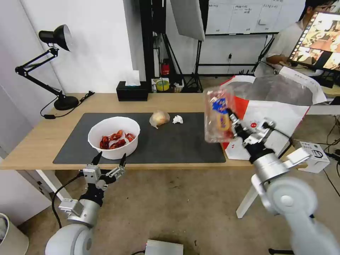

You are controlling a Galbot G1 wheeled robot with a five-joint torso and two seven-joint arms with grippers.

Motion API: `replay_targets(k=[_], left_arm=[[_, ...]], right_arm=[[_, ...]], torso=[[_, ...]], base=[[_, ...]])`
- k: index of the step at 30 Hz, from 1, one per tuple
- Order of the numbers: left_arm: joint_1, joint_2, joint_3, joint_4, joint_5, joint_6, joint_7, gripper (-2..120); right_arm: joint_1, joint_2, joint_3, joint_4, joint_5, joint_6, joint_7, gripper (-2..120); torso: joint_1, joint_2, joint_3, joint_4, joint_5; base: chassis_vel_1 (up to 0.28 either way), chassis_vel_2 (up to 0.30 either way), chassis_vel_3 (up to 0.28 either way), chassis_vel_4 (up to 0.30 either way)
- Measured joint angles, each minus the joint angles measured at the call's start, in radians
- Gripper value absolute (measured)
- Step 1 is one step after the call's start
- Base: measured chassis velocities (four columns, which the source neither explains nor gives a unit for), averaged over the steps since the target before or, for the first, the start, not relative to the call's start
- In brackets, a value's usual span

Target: Pick up the trash from the table and place it into the takeout bag.

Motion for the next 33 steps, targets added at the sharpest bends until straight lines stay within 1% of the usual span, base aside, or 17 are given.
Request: replay_targets(k=[3,4,7,8,11,12,14,15,19,20,23,24,26,27,28,30,33], left_arm=[[-0.006,0.001,0.002,0.004,0.0,-0.001,0.002,100],[-0.006,0.001,0.002,0.004,0.0,-0.001,0.002,100],[-0.007,0.001,0.002,0.006,0.0,-0.002,0.005,100],[-0.007,0.001,0.002,0.006,0.0,-0.002,0.005,100],[-0.011,0.001,0.003,0.012,0.0,-0.002,0.009,100],[-0.011,0.001,0.003,0.012,0.0,-0.002,0.009,100],[-0.013,0.0,0.004,0.013,0.0,-0.003,0.013,100],[-0.013,-0.003,0.004,0.011,0.0,-0.003,0.019,100],[-0.003,-0.007,0.008,-0.017,-0.004,-0.006,0.027,100],[-0.003,-0.007,0.008,-0.017,-0.004,-0.006,0.027,100],[0.006,-0.009,0.024,-0.056,-0.009,-0.006,0.031,100],[0.006,-0.009,0.024,-0.056,-0.009,-0.006,0.031,100],[0.008,-0.016,0.035,-0.073,-0.01,-0.005,0.033,100],[0.008,-0.018,0.038,-0.075,-0.009,-0.005,0.034,100],[0.008,-0.018,0.038,-0.075,-0.009,-0.005,0.034,100],[0.011,-0.024,0.042,-0.077,-0.008,-0.005,0.036,100],[0.014,-0.027,0.044,-0.077,-0.007,-0.007,0.037,100]], right_arm=[[0.034,-0.077,0.055,0.004,0.062,0.007,0.009,0],[0.034,-0.077,0.055,0.004,0.062,0.007,0.009,0],[0.075,-0.16,0.123,-0.015,0.153,0.013,0.024,0],[0.075,-0.16,0.123,-0.015,0.153,0.013,0.024,0],[0.137,-0.231,0.168,-0.063,0.227,0.014,0.061,0],[0.137,-0.231,0.168,-0.063,0.227,0.014,0.061,0],[0.174,-0.261,0.178,-0.094,0.256,0.014,0.087,0],[0.217,-0.288,0.18,-0.133,0.279,0.013,0.121,0],[0.289,-0.326,0.156,-0.198,0.304,-0.013,0.186,0],[0.289,-0.326,0.156,-0.198,0.304,-0.013,0.186,0],[0.345,-0.356,0.113,-0.246,0.332,-0.056,0.264,0],[0.345,-0.356,0.113,-0.246,0.332,-0.056,0.264,0],[0.394,-0.372,0.08,-0.285,0.395,-0.109,0.349,0],[0.408,-0.375,0.071,-0.296,0.418,-0.121,0.371,0],[0.408,-0.375,0.071,-0.296,0.418,-0.121,0.371,0],[0.446,-0.38,0.047,-0.323,0.479,-0.145,0.415,0],[0.482,-0.379,0.026,-0.347,0.51,-0.155,0.453,0]], torso=[[0.0,0.0,0.0,0.0,0.0002],[0.0,0.0,0.0,0.0,0.0002],[0.0,0.0,0.0,-0.0001,0.0],[0.0,0.0,0.0,-0.0001,0.0],[0.0,0.0,0.0,-0.0001,0.0001],[0.0,0.0,0.0,-0.0001,0.0001],[0.0,0.0,0.0,0.0,0.0001],[0.0,0.0,0.0,-0.0001,0.0],[0.0,0.0,0.0,0.0001,0.0001],[0.0,0.0,0.0,0.0001,0.0001],[0.0,0.0,0.0,0.0,0.0],[0.0,0.0,0.0,0.0,0.0],[0.0,0.0,0.0,0.0,0.0001],[0.0,0.0,0.0,0.0,0.0001],[0.0,0.0,0.0,0.0,0.0001],[0.0,0.0,0.0,0.0,0.0],[0.0,0.0,0.0,0.0,0.0]], base=[[0.0,0.0,0.0,0.0],[0.0,0.0,0.0,0.0],[0.0,0.0,0.0,0.0],[0.0,0.0,0.0,0.0],[0.0,0.0,0.0,0.0],[0.0,0.0,0.0,0.0],[0.0,0.0,0.0,0.0],[0.0,0.0,0.0,0.0],[0.0,0.0,0.0,0.0],[0.0,0.0,0.0,0.0],[0.0,0.0,0.0,0.0],[0.0,0.0,0.0,0.0],[0.0,0.0,0.0,0.0],[0.0,0.0,0.0,0.0],[0.0,0.0,0.0,0.0],[0.0,0.0,0.0,0.0],[0.0,0.0,0.0,0.0]])
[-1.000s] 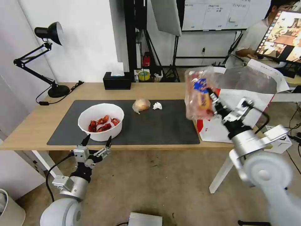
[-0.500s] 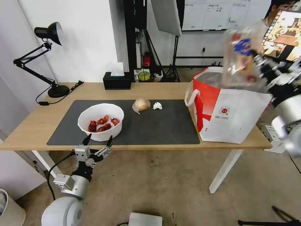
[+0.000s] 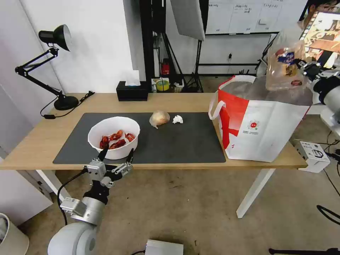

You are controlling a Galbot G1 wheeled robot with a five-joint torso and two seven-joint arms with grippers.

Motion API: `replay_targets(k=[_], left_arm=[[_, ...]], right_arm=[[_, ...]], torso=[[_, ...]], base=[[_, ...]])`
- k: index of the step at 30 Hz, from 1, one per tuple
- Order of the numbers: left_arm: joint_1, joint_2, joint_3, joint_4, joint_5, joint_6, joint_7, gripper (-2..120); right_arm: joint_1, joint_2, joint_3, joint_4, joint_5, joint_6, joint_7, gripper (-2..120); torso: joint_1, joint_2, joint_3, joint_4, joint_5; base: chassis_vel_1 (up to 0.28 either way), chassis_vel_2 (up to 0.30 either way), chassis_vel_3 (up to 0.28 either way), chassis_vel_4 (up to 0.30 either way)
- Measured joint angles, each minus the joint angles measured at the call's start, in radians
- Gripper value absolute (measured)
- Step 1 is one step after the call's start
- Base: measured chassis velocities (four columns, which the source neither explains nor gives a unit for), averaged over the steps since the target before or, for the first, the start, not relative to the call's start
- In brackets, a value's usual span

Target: Pick up the trash from the table and place it into the takeout bag.

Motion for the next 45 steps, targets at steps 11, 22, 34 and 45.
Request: replay_targets(k=[11,22,34,45], left_arm=[[0.009,0.0,-0.001,-0.005,0.002,-0.006,0.001,100],[0.016,-0.013,0.005,-0.012,0.006,-0.006,0.003,100],[0.012,-0.014,-0.002,-0.013,0.007,-0.006,0.003,100],[0.011,-0.016,-0.004,-0.014,0.006,-0.006,0.0,100]], right_arm=[[0.149,0.018,-0.104,-0.105,0.161,-0.037,0.241,0],[0.175,0.042,-0.135,-0.119,0.176,-0.053,0.298,11],[0.133,0.036,-0.093,-0.077,0.165,-0.046,0.269,51],[-0.056,0.035,-0.046,0.06,-0.213,0.122,-0.192,91]], torso=[[0.0,0.0,0.0,0.0,-0.0001],[0.0,0.0,0.0,-0.0001,-0.0001],[0.0,0.0,0.0,0.0,-0.0001],[0.0,0.0,0.0,-0.0001,-0.0001]], base=[[0.0,0.0,0.0,0.0],[0.0,0.0,0.0,0.0],[0.0,0.0,0.0,0.0],[0.0,0.0,0.0,0.0]])
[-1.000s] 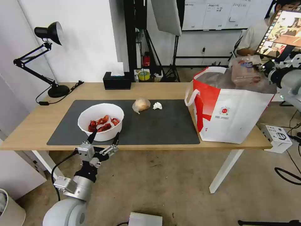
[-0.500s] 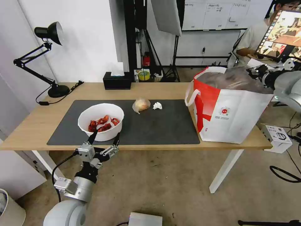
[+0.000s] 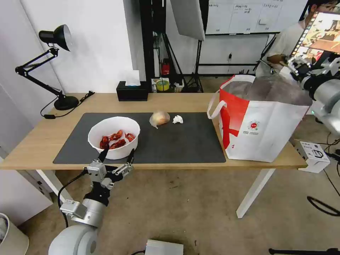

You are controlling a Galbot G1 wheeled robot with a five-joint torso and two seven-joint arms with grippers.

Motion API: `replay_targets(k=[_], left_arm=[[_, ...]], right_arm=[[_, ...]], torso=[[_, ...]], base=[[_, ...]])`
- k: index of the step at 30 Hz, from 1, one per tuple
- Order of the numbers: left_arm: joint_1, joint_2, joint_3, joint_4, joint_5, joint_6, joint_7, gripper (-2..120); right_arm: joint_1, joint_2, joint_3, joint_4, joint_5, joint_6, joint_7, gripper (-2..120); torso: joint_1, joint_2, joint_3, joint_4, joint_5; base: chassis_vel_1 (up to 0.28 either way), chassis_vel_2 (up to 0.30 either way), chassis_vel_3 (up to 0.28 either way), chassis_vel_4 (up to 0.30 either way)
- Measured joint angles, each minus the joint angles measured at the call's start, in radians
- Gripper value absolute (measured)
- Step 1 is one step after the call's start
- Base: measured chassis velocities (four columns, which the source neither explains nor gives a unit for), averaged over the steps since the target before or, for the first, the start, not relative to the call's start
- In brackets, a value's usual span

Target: Pick up the trash from the table and place it into the takeout bag.

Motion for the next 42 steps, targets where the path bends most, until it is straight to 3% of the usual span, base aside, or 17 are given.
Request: replay_targets(k=[2,4,6,12,14,27,32,35,42], left_arm=[[0.001,0.004,-0.001,-0.001,-0.001,0.0,-0.003,100],[0.001,0.006,-0.001,-0.002,-0.002,0.0,-0.004,100],[0.001,0.009,-0.003,-0.002,-0.003,0.0,-0.006,100],[0.001,0.005,-0.011,0.016,0.012,0.002,-0.017,100],[-0.001,0.005,-0.014,0.03,0.019,0.002,-0.03,100],[-0.029,-0.003,-0.023,0.127,0.108,-0.056,-0.036,100],[-0.033,-0.003,-0.024,0.141,0.115,-0.063,-0.036,100],[-0.032,-0.006,-0.023,0.156,0.141,-0.074,-0.037,100],[-0.022,-0.02,-0.018,0.176,0.187,-0.096,-0.033,100]], right_arm=[[-0.066,0.012,0.006,0.07,-0.122,0.05,-0.094,99],[-0.082,0.017,0.006,0.085,-0.16,0.062,-0.112,100],[-0.145,0.035,0.003,0.141,-0.319,0.106,-0.177,100],[-0.235,0.081,-0.019,0.195,-0.522,0.169,-0.233,100],[-0.299,0.131,-0.031,0.213,-0.607,0.192,-0.24,100],[-0.592,0.376,-0.047,0.136,-1.061,0.331,-0.303,100],[-0.628,0.415,-0.048,0.12,-1.124,0.353,-0.304,100],[-0.746,0.507,-0.049,0.117,-1.237,0.374,-0.303,100],[-0.843,0.611,-0.058,0.054,-1.372,0.44,-0.311,100]], torso=[[0.0,0.0,0.0,0.0,-0.0001],[0.0,0.0,0.0,0.0002,-0.0003],[0.0,0.0,0.0,0.0002,-0.0004],[0.0,0.0,0.0,0.0002,-0.0003],[0.0,0.0,0.0,0.0003,-0.0002],[0.0,0.0,0.0,0.0001,-0.0002],[0.0,0.0,0.0,0.0002,-0.0002],[0.0,0.0,0.0,0.0,-0.0001],[0.0,0.0,0.0,0.0,-0.0001]], base=[[0.0,0.0,0.0,0.0],[0.0,0.0,0.0,0.0],[0.0,0.0,0.0,0.0],[0.0,0.0,0.0,0.0],[0.0,0.0,0.0,0.0],[0.0,0.0,0.0,0.0],[0.0,0.0,0.0,0.0],[0.0,0.0,0.0,0.0],[0.0,0.0,0.0,0.0]])
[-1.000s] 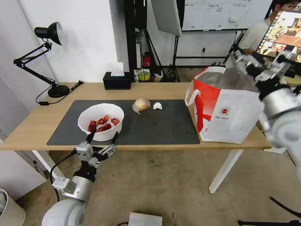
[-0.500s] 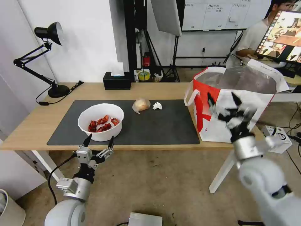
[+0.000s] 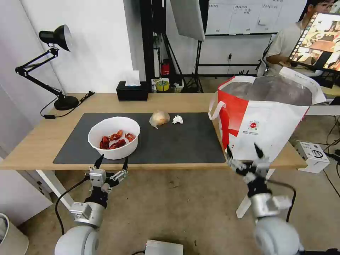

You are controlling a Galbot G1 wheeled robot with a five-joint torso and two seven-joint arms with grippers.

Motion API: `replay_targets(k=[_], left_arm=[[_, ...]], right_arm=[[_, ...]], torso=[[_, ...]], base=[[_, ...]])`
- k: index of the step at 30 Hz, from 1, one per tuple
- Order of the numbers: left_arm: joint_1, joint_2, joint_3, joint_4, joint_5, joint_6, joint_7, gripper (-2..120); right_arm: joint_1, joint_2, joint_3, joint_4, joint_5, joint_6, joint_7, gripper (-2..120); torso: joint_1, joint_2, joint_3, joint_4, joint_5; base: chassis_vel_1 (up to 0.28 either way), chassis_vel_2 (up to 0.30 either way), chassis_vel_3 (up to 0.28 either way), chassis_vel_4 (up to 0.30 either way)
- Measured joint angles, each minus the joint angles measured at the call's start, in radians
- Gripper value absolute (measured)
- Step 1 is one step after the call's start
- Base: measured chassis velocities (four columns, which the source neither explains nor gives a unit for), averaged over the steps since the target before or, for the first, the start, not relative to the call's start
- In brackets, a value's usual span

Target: Pick up the trash from the table and place it into the takeout bag.

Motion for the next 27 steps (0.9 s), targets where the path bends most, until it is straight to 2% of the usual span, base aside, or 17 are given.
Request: replay_targets(k=[9,27], left_arm=[[0.033,-0.019,0.021,-0.006,0.019,-0.007,0.027,100],[0.086,-0.022,0.007,-0.022,0.006,0.001,0.027,100]], right_arm=[[-0.035,0.066,-0.056,-0.004,-0.117,-0.003,0.032,100],[-0.03,0.037,-0.092,-0.015,-0.109,-0.027,0.049,100]], torso=[[0.0,0.0,0.0,0.0002,0.0],[0.0,0.0,0.0,0.0001,0.0001]], base=[[0.0,0.0,0.0,0.0],[0.0,0.0,0.0,0.0]])
